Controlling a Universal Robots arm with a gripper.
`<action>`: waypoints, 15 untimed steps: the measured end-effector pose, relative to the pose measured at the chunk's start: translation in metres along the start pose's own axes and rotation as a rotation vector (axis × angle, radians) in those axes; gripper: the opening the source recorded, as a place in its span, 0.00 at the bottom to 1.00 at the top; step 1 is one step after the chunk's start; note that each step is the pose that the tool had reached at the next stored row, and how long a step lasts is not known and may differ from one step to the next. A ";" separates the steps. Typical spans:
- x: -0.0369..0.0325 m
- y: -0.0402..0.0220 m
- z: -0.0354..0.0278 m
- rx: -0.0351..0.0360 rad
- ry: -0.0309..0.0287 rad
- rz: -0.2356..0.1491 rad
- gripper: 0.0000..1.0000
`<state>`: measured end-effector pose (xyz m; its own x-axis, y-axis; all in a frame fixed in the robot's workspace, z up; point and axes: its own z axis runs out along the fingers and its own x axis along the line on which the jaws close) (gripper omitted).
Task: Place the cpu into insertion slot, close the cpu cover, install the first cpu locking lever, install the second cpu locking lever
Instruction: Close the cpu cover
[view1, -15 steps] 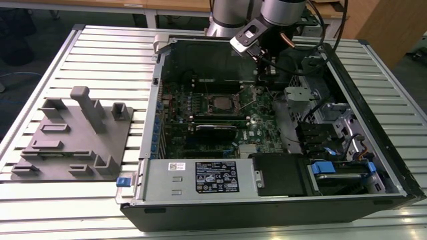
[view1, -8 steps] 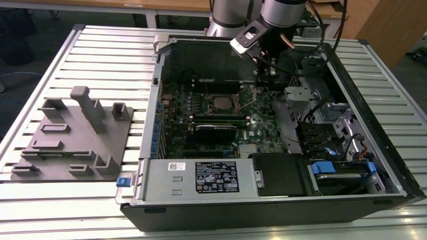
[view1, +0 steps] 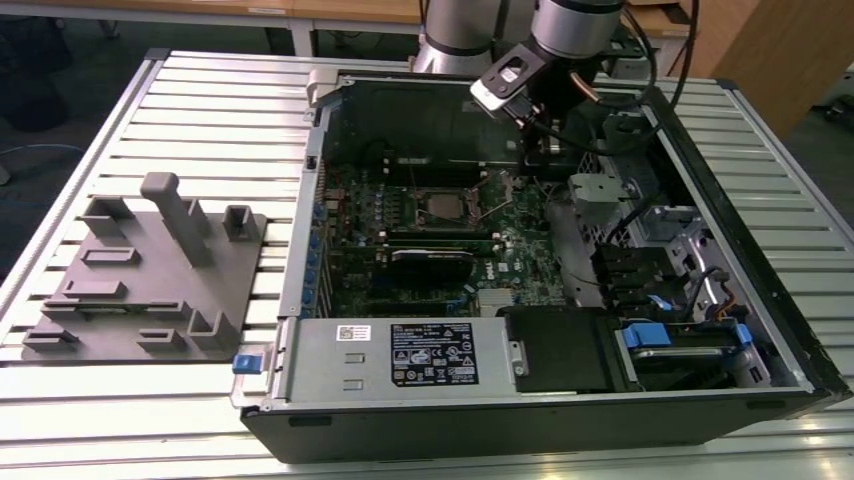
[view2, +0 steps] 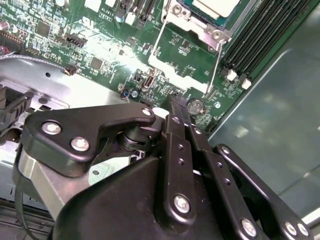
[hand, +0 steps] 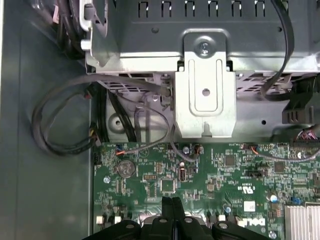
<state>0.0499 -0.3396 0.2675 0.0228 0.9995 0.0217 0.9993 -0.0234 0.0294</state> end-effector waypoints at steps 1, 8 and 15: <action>-0.0001 0.0004 0.0015 0.0000 -0.0002 0.000 0.11; -0.0003 0.0011 0.0132 0.0000 -0.0001 0.000 0.11; -0.0004 0.0011 0.0197 0.0000 -0.0001 0.000 0.11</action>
<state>0.0516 -0.3397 0.2478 0.0228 0.9995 0.0215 0.9993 -0.0234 0.0295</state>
